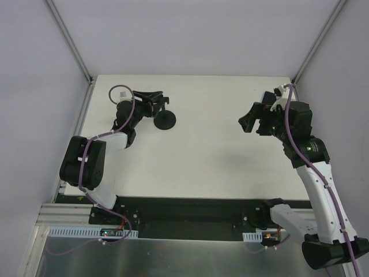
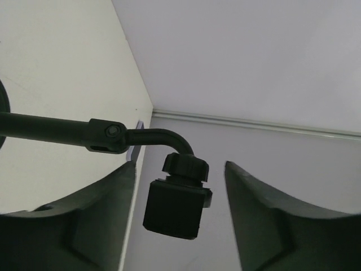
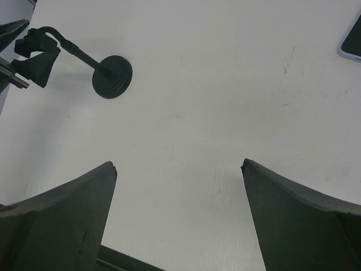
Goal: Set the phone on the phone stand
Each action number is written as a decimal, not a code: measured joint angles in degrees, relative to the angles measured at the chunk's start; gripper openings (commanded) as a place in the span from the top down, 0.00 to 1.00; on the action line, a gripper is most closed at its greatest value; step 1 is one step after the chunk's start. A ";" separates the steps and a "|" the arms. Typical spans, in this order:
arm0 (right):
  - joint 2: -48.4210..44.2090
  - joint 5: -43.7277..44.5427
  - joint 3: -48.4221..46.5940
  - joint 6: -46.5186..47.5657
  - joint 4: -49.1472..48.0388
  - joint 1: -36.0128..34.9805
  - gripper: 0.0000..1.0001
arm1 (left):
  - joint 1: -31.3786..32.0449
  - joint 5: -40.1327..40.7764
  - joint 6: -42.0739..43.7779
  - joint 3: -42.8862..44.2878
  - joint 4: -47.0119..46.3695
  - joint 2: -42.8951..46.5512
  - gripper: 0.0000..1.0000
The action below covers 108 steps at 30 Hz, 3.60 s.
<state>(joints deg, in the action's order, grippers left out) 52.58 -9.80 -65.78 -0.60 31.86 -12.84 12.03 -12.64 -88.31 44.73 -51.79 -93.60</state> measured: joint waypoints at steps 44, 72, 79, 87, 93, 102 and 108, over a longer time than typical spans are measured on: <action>73.31 20.65 -56.74 1.38 31.61 4.92 0.04 | -0.09 -24.30 55.01 13.51 55.93 28.89 0.01; 84.70 31.43 -55.78 -29.70 -6.16 17.05 0.04 | -0.09 -26.40 55.17 11.72 55.45 27.26 0.01; 89.70 30.08 -58.29 -30.05 -4.66 19.76 0.04 | -0.09 -27.56 55.12 11.67 55.25 25.64 0.01; 90.01 25.99 -59.58 -33.55 -3.50 20.28 0.04 | -0.09 -28.04 55.10 11.67 55.04 25.00 0.01; 91.34 21.20 -63.25 -32.74 -0.33 20.72 0.04 | -0.09 -28.96 54.88 11.67 55.04 24.52 0.01; 94.49 21.20 -71.10 -27.15 8.31 17.70 0.04 | -0.09 -29.49 54.38 11.50 53.75 24.46 0.01; 95.97 21.35 -74.23 -23.74 12.33 16.44 0.04 | -0.09 -30.51 53.57 11.10 52.41 24.44 0.01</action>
<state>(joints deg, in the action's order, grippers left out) 148.55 11.55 -140.00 -24.34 44.18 3.60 11.94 -43.16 -34.74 55.83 0.62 -69.17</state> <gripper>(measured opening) 0.961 0.991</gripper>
